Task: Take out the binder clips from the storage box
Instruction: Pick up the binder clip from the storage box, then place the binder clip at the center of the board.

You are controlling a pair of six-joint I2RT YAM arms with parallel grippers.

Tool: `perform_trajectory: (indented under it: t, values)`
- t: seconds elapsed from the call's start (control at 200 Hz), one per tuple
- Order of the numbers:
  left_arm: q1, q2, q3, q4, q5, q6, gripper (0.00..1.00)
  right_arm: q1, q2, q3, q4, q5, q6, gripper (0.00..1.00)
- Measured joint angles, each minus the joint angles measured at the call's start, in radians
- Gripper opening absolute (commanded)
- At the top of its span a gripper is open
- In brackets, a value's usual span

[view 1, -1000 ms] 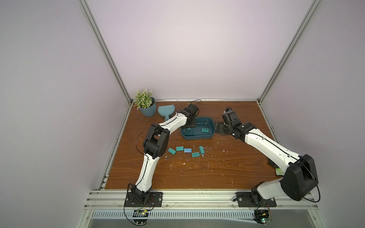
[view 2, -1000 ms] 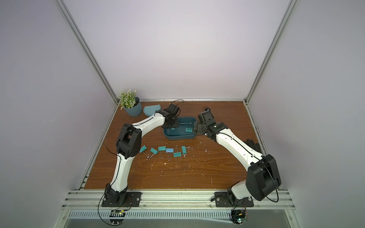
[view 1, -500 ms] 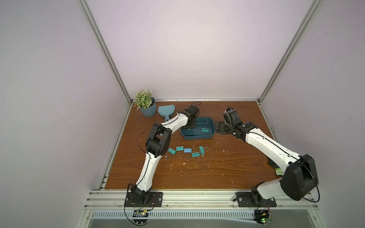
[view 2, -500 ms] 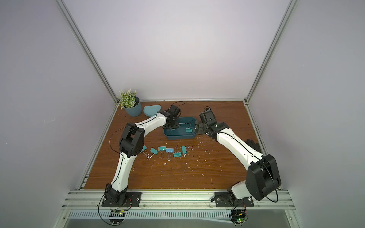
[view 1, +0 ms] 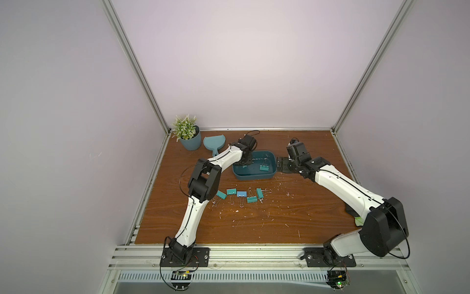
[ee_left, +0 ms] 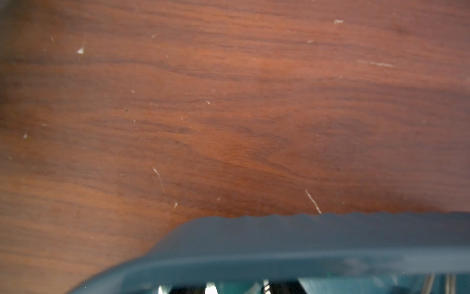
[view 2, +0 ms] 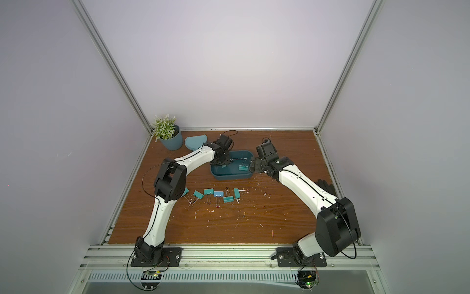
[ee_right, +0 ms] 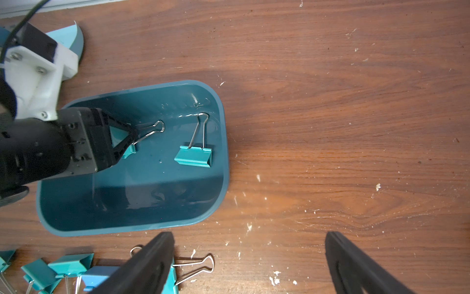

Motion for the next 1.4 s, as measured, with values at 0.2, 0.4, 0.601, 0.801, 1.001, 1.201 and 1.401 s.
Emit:
perform_trajectory:
  t: [0.2, 0.4, 0.601, 0.801, 1.001, 1.201, 1.401]
  values:
    - [0.0, 0.0, -0.003, 0.002, 0.002, -0.001, 0.3, 0.0, 0.0, 0.0, 0.003, -0.002, 0.0, 0.99]
    - [0.0, -0.003, -0.003, 0.008, 0.0, -0.005, 0.27, 0.0, 0.0, 0.0, 0.003, -0.002, 0.0, 0.99]
    - [0.0, -0.021, -0.019, 0.003, 0.008, -0.014, 0.25, 0.0, 0.0, 0.0, 0.004, -0.006, 0.001, 0.99]
    - [-0.004, -0.087, -0.021, -0.005, 0.014, -0.024, 0.25, 0.0, -0.008, -0.017, 0.012, -0.025, 0.001, 0.99]
    - [-0.033, -0.182, -0.044, -0.001, 0.024, -0.038, 0.25, 0.0, -0.041, -0.043, 0.011, -0.026, 0.006, 0.99]
    - [-0.125, -0.254, -0.105, -0.001, 0.03, -0.057, 0.25, 0.0, -0.158, -0.114, -0.003, 0.015, 0.043, 0.99]
    - [-0.258, -0.288, -0.163, 0.0, 0.026, -0.073, 0.24, -0.004, -0.328, -0.198, -0.043, 0.093, 0.102, 0.99]
